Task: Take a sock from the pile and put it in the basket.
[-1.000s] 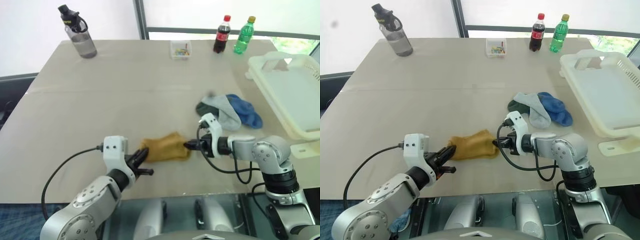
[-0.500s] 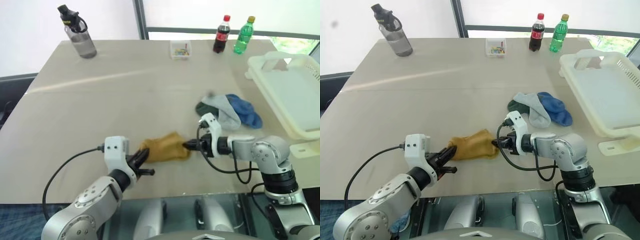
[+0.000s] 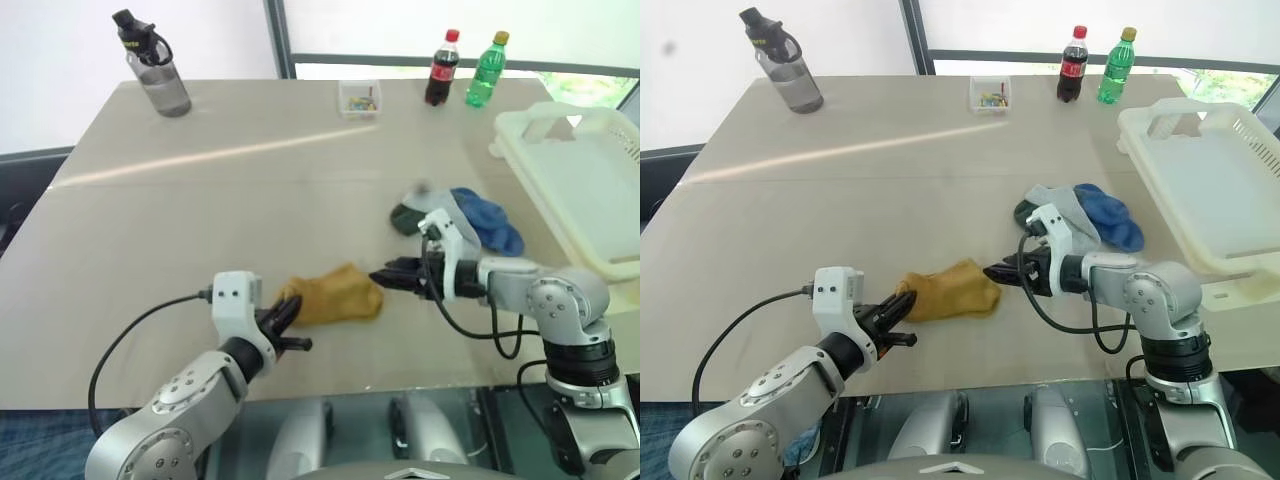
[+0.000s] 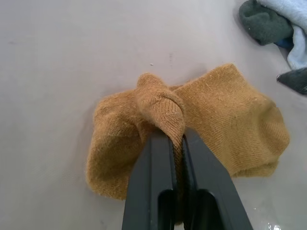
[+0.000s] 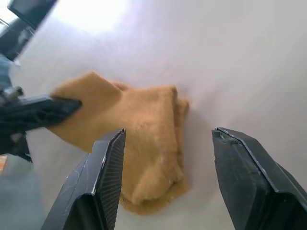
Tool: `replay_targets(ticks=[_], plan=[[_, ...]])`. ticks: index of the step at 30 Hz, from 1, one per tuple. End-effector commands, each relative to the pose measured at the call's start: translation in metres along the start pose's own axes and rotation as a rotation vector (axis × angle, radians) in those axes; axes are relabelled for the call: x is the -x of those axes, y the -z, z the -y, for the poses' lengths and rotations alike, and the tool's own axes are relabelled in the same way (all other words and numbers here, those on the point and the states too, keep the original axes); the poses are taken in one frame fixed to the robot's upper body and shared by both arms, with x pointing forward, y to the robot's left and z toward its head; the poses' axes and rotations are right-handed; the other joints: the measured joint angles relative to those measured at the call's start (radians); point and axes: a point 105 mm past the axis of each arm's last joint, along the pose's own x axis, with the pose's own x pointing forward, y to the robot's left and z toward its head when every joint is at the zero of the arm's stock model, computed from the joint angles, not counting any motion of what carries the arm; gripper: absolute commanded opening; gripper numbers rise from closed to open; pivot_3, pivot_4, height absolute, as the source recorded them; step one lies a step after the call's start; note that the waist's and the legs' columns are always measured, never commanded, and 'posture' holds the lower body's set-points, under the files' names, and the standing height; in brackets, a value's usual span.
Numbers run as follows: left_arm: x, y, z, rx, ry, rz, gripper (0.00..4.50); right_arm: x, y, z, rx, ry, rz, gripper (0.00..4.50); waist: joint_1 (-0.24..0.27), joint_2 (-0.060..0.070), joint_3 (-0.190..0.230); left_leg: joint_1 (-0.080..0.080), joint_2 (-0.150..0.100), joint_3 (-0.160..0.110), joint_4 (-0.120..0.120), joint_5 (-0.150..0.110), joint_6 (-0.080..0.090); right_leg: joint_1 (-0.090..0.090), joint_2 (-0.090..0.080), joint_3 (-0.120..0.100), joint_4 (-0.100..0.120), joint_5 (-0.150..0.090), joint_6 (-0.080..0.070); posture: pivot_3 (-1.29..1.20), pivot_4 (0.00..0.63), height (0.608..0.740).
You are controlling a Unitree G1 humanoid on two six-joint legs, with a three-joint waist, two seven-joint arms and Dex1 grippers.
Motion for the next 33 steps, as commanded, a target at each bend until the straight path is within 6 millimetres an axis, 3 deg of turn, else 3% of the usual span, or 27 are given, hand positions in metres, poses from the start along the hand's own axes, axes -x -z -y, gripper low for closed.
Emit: replay_targets(ticks=[1,12,22,25,30,32,33], plan=[[0.002,-0.006,0.004,-0.016,0.014,0.032,0.0,0.0,-0.014,-0.025,0.06,-0.107,0.064,2.92,0.0,0.0,0.0,0.0,0.0,0.0,0.0,0.0,0.0,0.0,0.0,0.0,0.0,0.0,0.0,0.0,0.15,0.74],[0.001,-0.005,0.005,-0.016,0.021,0.027,0.0,-0.022,0.018,-0.036,-0.115,-0.181,0.014,2.92,0.001,0.0,0.0,0.0,0.0,0.0,-0.001,0.0,0.0,0.0,0.0,0.0,-0.001,0.0,0.0,0.0,0.15,0.74],[0.001,-0.005,0.007,-0.032,0.039,0.023,0.0,-0.035,0.069,-0.006,-0.272,0.015,-0.188,2.92,0.0,0.0,-0.001,0.001,0.0,0.0,-0.001,0.0,0.0,0.0,-0.001,0.0,0.0,-0.001,-0.002,0.0,0.15,0.74],[0.002,-0.007,0.004,-0.053,0.033,0.031,0.98,-0.035,0.074,-0.003,-0.275,0.048,-0.211,3.0,0.0,0.0,-0.002,0.002,0.0,0.0,-0.001,0.0,0.0,0.001,0.0,0.0,0.0,-0.002,-0.003,0.0,0.15,0.74],[0.004,-0.018,0.001,-0.055,0.022,0.098,3.14,-0.035,0.075,-0.003,-0.287,0.06,-0.207,3.0,0.0,-0.001,-0.003,0.002,0.0,0.0,-0.001,0.0,0.0,0.001,0.0,0.0,0.0,-0.002,-0.003,0.0,0.15,0.74],[0.007,-0.027,0.004,-0.04,0.045,0.158,3.52,-0.034,0.075,-0.001,-0.288,0.068,-0.205,3.0,0.0,-0.001,-0.003,0.002,0.0,0.0,-0.001,0.0,0.0,0.001,0.0,0.0,0.0,-0.002,-0.003,0.0,0.15,0.74],[0.009,-0.031,0.005,-0.03,0.051,0.191,4.04,-0.034,0.075,-0.001,-0.289,0.072,-0.204,3.0,0.0,-0.001,-0.003,0.002,0.001,0.0,-0.001,0.0,0.0,0.001,0.0,0.0,0.0,-0.002,-0.003,0.0,0.15,0.74]])
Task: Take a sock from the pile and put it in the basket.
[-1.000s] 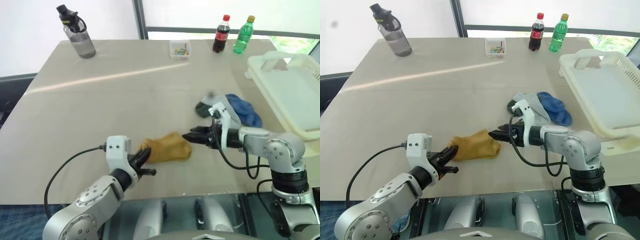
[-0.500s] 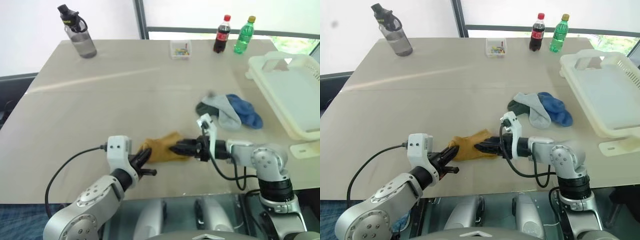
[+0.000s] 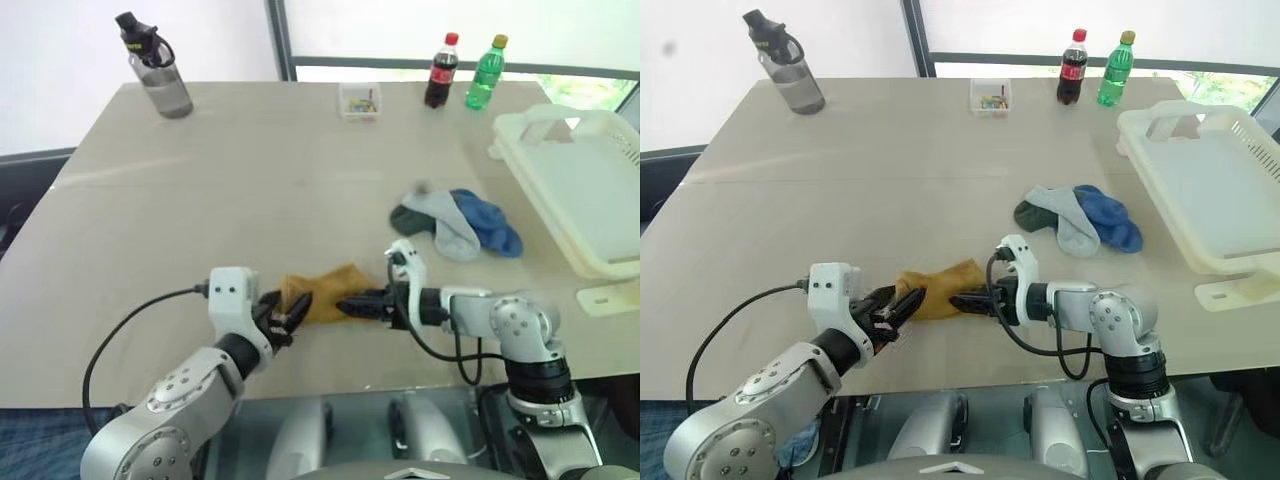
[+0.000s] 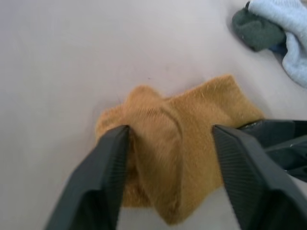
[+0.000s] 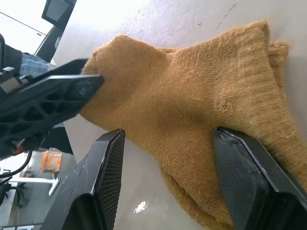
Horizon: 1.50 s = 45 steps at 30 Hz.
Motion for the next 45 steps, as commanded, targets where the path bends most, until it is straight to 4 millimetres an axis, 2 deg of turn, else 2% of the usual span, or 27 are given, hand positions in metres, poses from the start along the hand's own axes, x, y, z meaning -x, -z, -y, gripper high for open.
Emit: replay_targets(ticks=[1,6,10,15,21,26,31,36,40,42,45], plan=[[0.007,-0.022,0.005,0.018,0.035,0.149,4.37,0.003,0.022,0.024,-0.066,0.13,-0.079,3.0,0.0,0.0,0.0,0.0,0.0,0.0,0.0,0.0,0.0,0.0,0.0,0.0,0.0,0.0,0.0,0.0,0.15,0.74],[0.01,-0.027,-0.001,0.042,0.009,0.199,4.37,0.003,0.021,0.026,-0.067,0.137,-0.072,3.0,0.0,0.0,0.0,0.0,0.001,0.0,0.0,0.0,0.0,0.0,0.0,0.0,0.0,0.0,0.0,0.0,0.15,0.74],[0.011,-0.012,-0.009,0.007,-0.032,0.115,4.37,0.004,0.02,0.026,-0.067,0.138,-0.067,3.0,0.0,0.0,-0.001,0.0,0.001,0.0,0.0,0.0,0.0,0.0,0.0,0.0,0.0,0.0,0.0,0.0,0.15,0.74],[0.017,0.007,-0.003,-0.11,0.029,-0.001,4.37,0.004,0.018,0.025,-0.067,0.137,-0.056,3.0,0.0,0.0,-0.001,0.0,0.002,0.0,0.0,0.0,0.0,0.0,0.0,0.0,-0.001,-0.002,0.003,0.0,0.15,0.74],[0.019,0.022,0.009,0.005,0.13,-0.042,4.37,0.004,0.017,0.023,-0.065,0.132,-0.048,3.0,-0.001,0.0,0.0,0.0,0.003,0.0,-0.002,0.0,0.0,0.0,-0.002,0.0,-0.004,-0.002,0.003,0.0,0.15,0.74],[0.016,0.03,0.0,0.099,0.105,-0.066,4.37,0.004,0.016,0.023,-0.063,0.136,-0.04,3.0,-0.001,0.001,-0.001,0.0,0.004,0.0,-0.005,0.0,0.0,-0.001,-0.003,-0.001,-0.007,-0.002,0.003,0.0,0.15,0.74],[0.012,0.032,0.002,0.104,0.142,-0.085,4.37,0.005,0.016,0.023,-0.063,0.14,-0.035,3.0,0.0,0.001,-0.001,0.0,0.003,0.0,-0.009,0.0,0.0,-0.001,-0.002,-0.001,-0.01,-0.001,0.002,0.0,0.15,0.74],[0.011,0.032,0.018,0.119,0.243,-0.087,4.37,0.006,0.015,0.023,-0.062,0.143,-0.031,3.0,0.0,0.001,-0.001,0.0,0.003,0.001,-0.011,0.0,0.0,-0.001,-0.002,-0.001,-0.012,0.0,0.0,0.0,0.15,0.74],[0.011,0.029,0.02,0.114,0.266,-0.078,4.37,0.006,0.014,0.022,-0.061,0.143,-0.028,3.0,-0.001,0.001,-0.001,0.0,0.003,0.001,-0.011,0.0,0.0,-0.001,-0.002,-0.001,-0.012,0.0,0.0,0.0,0.15,0.74],[0.011,0.026,0.02,0.121,0.269,-0.057,4.37,0.005,0.014,0.021,-0.058,0.141,-0.026,3.0,0.0,0.001,-0.001,0.0,0.003,0.001,-0.011,0.0,0.0,-0.001,-0.002,-0.001,-0.012,0.0,0.0,0.0,0.15,0.74],[0.012,0.01,0.019,0.172,0.26,0.053,4.37,0.006,0.014,0.02,-0.056,0.139,-0.027,3.0,0.0,0.001,-0.001,0.0,0.003,0.001,-0.011,0.0,0.0,-0.001,-0.002,-0.001,-0.013,0.0,0.0,0.0,0.15,0.74]])
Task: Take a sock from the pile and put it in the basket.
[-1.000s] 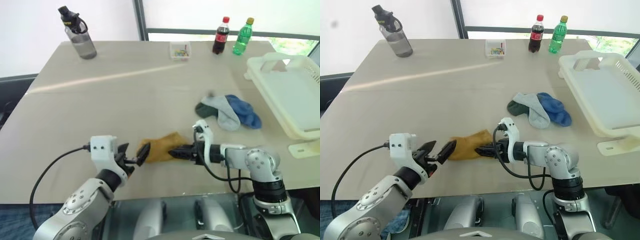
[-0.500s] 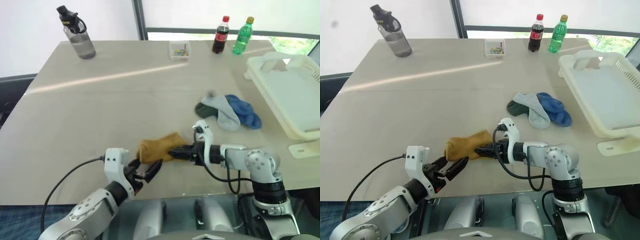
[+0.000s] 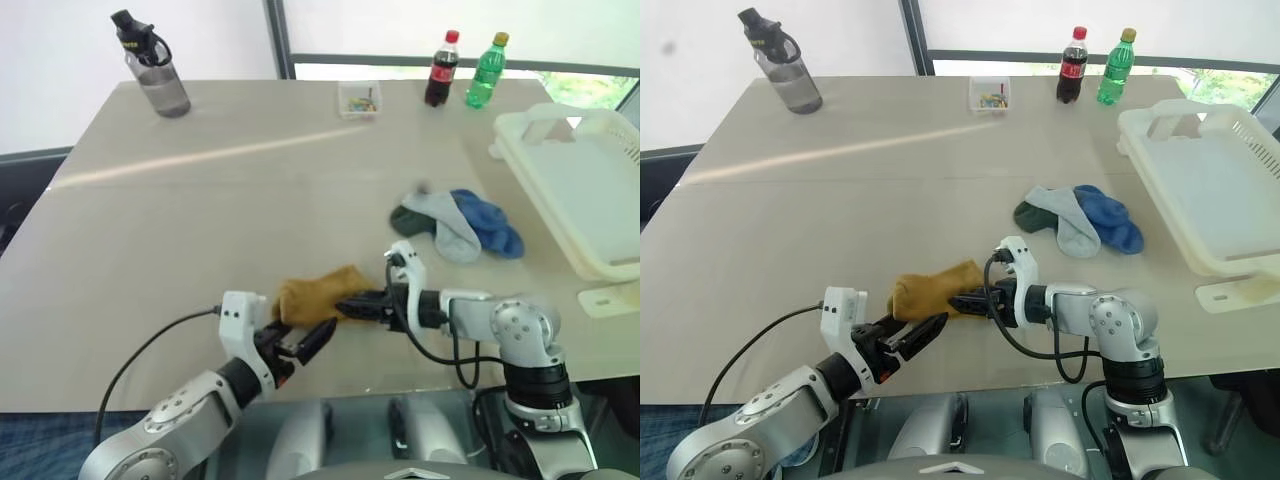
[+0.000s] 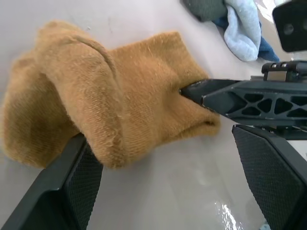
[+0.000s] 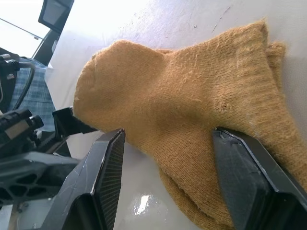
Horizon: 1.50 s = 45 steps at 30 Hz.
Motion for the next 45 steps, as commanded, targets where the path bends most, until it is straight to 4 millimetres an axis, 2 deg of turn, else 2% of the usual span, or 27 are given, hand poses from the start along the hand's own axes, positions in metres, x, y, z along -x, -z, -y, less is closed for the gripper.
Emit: replay_targets(ticks=[1,5,15,21,27,33,39,45], plan=[[0.004,-0.024,0.007,0.03,0.026,0.154,4.37,0.004,0.013,0.022,-0.048,0.121,-0.043,3.0,0.0,0.0,0.0,0.0,0.0,0.0,0.0,0.0,0.0,0.0,0.0,0.0,0.0,0.0,0.0,0.0,0.15,0.74],[0.012,-0.05,0.009,0.093,0.039,0.333,4.37,0.004,0.014,0.022,-0.048,0.12,-0.046,3.0,0.002,0.0,0.0,0.0,0.0,0.0,-0.001,0.0,0.0,0.0,-0.001,0.0,0.0,0.0,0.0,0.0,0.15,0.74],[0.029,-0.056,-0.005,0.112,-0.05,0.423,4.37,0.002,0.014,0.022,-0.048,0.116,-0.05,3.0,0.001,0.0,0.0,0.0,0.0,0.0,-0.001,0.0,0.0,0.0,0.0,0.0,-0.001,0.0,0.0,0.0,0.15,0.74],[0.028,-0.023,-0.034,0.064,-0.194,0.218,4.37,0.002,0.015,0.022,-0.051,0.118,-0.049,3.0,0.0,0.0,0.0,0.0,0.0,0.0,-0.001,0.0,0.0,0.0,0.0,0.0,-0.001,0.0,0.0,0.0,0.15,0.74],[0.026,0.006,-0.043,0.043,-0.228,0.037,4.37,0.002,0.015,0.022,-0.052,0.119,-0.045,3.0,-0.001,0.0,0.0,0.0,0.0,0.0,-0.001,0.0,0.0,0.0,0.0,0.0,-0.001,-0.002,0.003,0.0,0.15,0.74],[0.015,0.013,-0.04,0.034,-0.196,-0.021,4.37,0.001,0.014,0.023,-0.053,0.122,-0.039,3.0,0.001,0.002,0.0,0.0,0.0,0.0,-0.002,0.0,0.0,0.0,-0.001,0.0,-0.001,-0.002,0.003,0.0,0.15,0.74],[0.009,0.028,-0.043,-0.151,-0.186,-0.195,4.37,0.001,0.013,0.022,-0.05,0.12,-0.038,3.0,0.0,0.008,-0.006,0.001,0.0,0.0,-0.002,0.0,0.0,0.0,0.0,0.0,-0.001,0.0,0.0,0.0,0.15,0.74],[0.001,0.03,-0.039,-0.136,-0.149,-0.209,4.37,0.0,0.012,0.021,-0.049,0.122,-0.034,3.0,0.0,0.014,-0.012,0.001,-0.001,0.001,-0.002,0.0,0.0,0.0,-0.001,0.0,-0.001,-0.002,0.003,0.0,0.15,0.74]])
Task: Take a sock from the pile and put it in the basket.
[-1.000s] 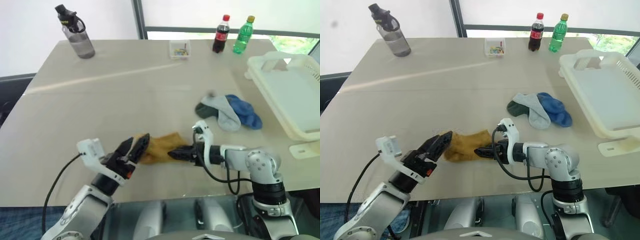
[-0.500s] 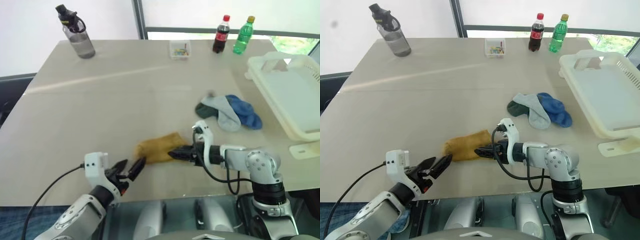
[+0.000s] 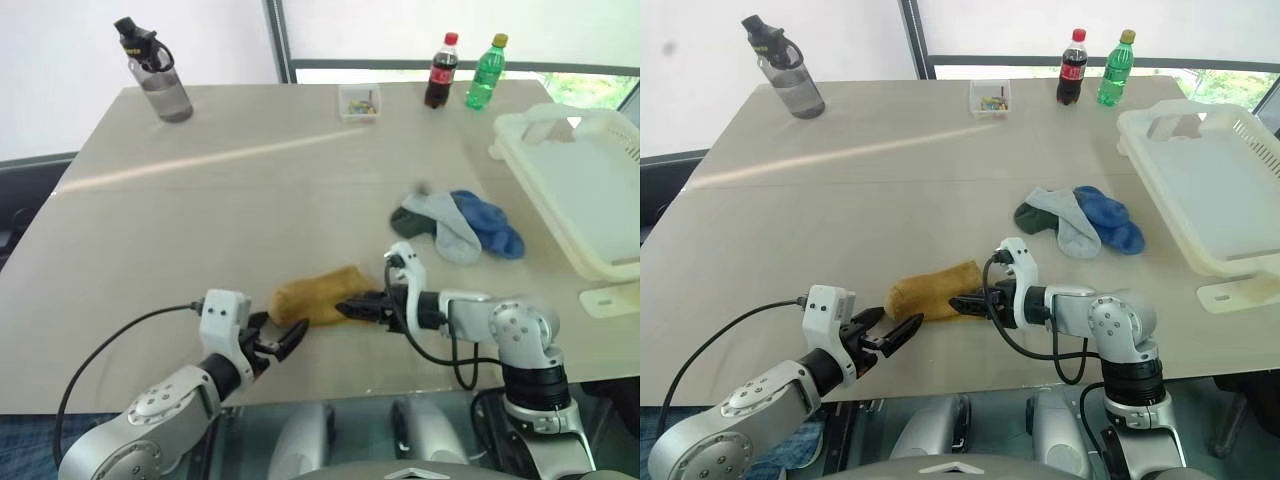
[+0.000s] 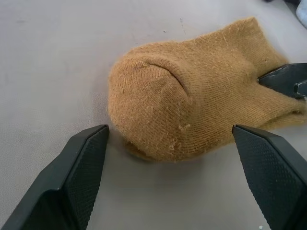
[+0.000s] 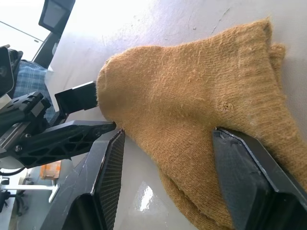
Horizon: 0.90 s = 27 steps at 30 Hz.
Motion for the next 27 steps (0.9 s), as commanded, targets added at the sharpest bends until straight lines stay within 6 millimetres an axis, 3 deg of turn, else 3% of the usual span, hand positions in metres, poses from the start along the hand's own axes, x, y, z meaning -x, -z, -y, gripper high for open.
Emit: replay_targets(ticks=[1,8,14,19,23,27], plan=[[-0.01,0.018,0.008,0.057,0.063,-0.081,4.37,0.0,0.011,0.02,-0.045,0.106,-0.037,3.0,0.001,0.002,-0.002,0.0,0.0,0.0,0.0,0.0,0.0,0.0,0.0,0.0,0.0,0.0,0.0,0.0,0.15,0.74],[-0.019,0.003,0.021,0.195,0.23,-0.005,4.37,-0.002,0.008,0.019,-0.045,0.107,-0.028,3.0,-0.001,0.002,-0.004,0.0,0.0,-0.001,0.0,0.0,0.0,0.0,0.001,0.0,0.0,0.0,0.001,0.0,0.15,0.74],[-0.016,-0.01,0.028,0.348,0.366,0.041,4.37,-0.001,0.007,0.02,-0.046,0.114,-0.021,3.0,-0.001,0.001,-0.003,0.0,0.0,0.0,0.0,0.0,0.0,0.0,0.0,0.0,0.0,0.0,0.0,0.0,0.15,0.74],[-0.012,-0.038,0.024,0.478,0.426,0.192,4.37,0.0,0.007,0.02,-0.05,0.12,-0.011,3.0,-0.001,0.0,-0.002,0.0,0.0,-0.001,0.0,0.0,0.0,0.0,0.001,-0.001,0.0,0.0,0.0,0.0,0.15,0.74],[-0.002,-0.059,0.027,0.495,0.503,0.322,4.37,-0.001,0.006,0.02,-0.053,0.122,-0.004,3.0,-0.002,0.0,-0.002,-0.001,0.0,-0.001,0.0,0.0,0.0,0.0,0.001,0.0,0.0,0.001,-0.001,0.0,0.15,0.74],[0.003,-0.058,0.03,0.484,0.545,0.339,4.37,-0.001,0.006,0.02,-0.055,0.123,-0.001,3.0,-0.002,0.0,-0.002,-0.001,0.0,0.0,0.0,0.0,0.0,0.0,0.001,0.0,0.0,0.002,-0.003,0.0,0.15,0.74]])
